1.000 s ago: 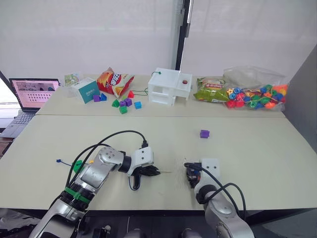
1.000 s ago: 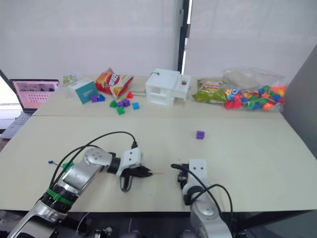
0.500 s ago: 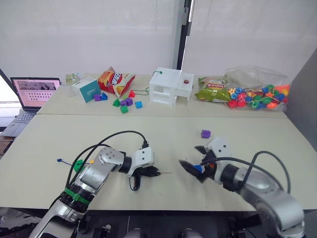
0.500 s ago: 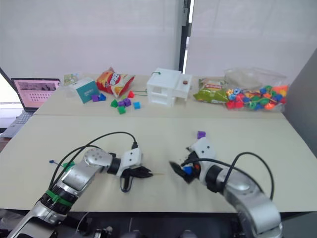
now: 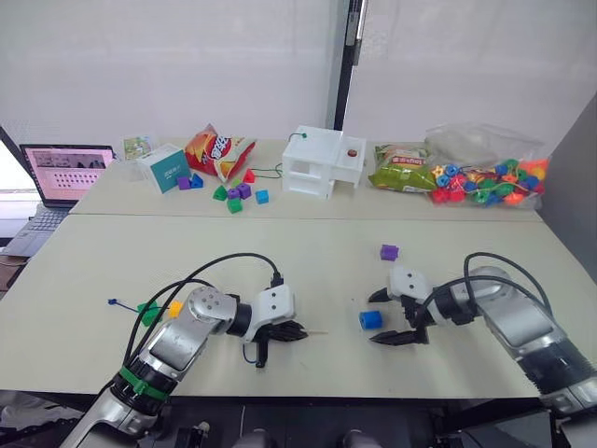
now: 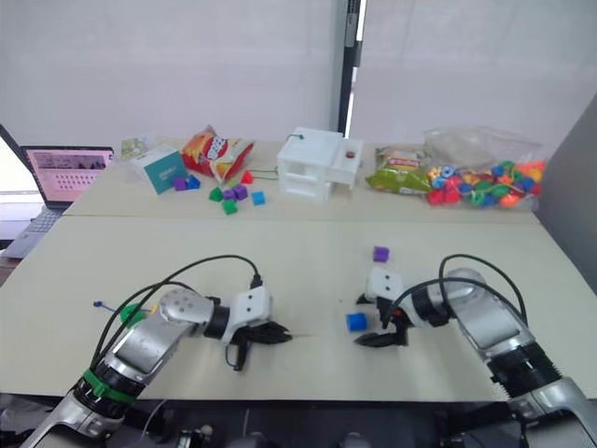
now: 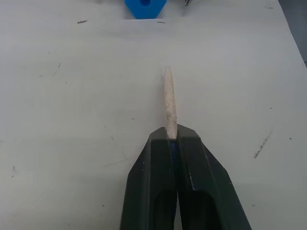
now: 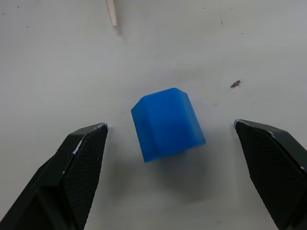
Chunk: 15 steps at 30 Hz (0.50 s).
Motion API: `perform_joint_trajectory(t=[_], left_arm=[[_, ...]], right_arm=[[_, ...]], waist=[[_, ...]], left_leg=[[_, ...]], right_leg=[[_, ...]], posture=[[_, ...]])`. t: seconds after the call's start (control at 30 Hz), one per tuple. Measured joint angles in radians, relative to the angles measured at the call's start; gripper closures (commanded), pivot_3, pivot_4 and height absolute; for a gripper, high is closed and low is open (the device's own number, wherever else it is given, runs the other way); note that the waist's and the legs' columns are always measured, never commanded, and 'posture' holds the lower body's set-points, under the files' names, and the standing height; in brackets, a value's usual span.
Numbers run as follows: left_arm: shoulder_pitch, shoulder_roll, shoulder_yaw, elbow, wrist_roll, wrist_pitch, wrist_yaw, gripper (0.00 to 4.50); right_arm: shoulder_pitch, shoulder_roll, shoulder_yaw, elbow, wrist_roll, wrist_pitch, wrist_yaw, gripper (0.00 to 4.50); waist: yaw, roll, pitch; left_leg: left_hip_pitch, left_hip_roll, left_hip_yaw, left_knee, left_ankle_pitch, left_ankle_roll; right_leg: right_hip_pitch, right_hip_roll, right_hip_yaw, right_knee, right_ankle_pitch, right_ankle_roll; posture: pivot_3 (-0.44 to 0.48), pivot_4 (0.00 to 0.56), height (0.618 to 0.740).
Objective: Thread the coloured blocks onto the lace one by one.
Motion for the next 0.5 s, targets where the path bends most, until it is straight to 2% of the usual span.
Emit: perform_joint_trajectory(t=[0.1,0.3,0.33,0.5], left_arm=[[0.001,-0.001,0.0,-0.025,-0.003,0.025,0.012,4.5],[0.0,-0.017,-0.001,-0.052,-0.018,0.056,0.036,4.5],[-0.001,-0.022,-0.002,-0.053,-0.018,0.056,0.038,4.5],[-0.036,-0.066,-0.025,-0.026,-0.01,0.053,0.058,4.5]], right_arm=[[-0.021,0.022,0.002,0.063,-0.025,-0.071,0.018,0.83],[-0.004,0.031,-0.013,0.08,-0.025,-0.106,0.029,2.96],[0.005,0.031,-0.022,0.073,-0.025,-0.103,0.025,3.17],[0.063,0.031,-0.058,-0.02,-0.024,-0.031,-0.011,3.19]], waist=[[0.001,0.0,0.0],[0.004,0.0,0.0],[0.006,0.0,0.0],[0.014,0.0,0.0]], left_leg=[[0.0,0.0,0.0,0.0,0.0,0.0],[0.002,0.0,-0.001,0.0,0.0,0.0],[0.002,-0.001,-0.001,0.0,0.0,0.0],[0.001,-0.001,-0.001,0.001,0.0,0.0]], right_leg=[[0.001,0.0,0.0,0.0,0.0,0.0],[0.002,-0.002,0.0,0.001,0.0,0.0],[0.002,-0.002,0.0,0.001,0.0,0.0],[0.001,-0.002,0.0,0.002,0.0,0.0]], posture=[[0.0,0.15,0.74],[0.0,0.15,0.74],[0.0,0.15,0.74],[0.0,0.15,0.74]])
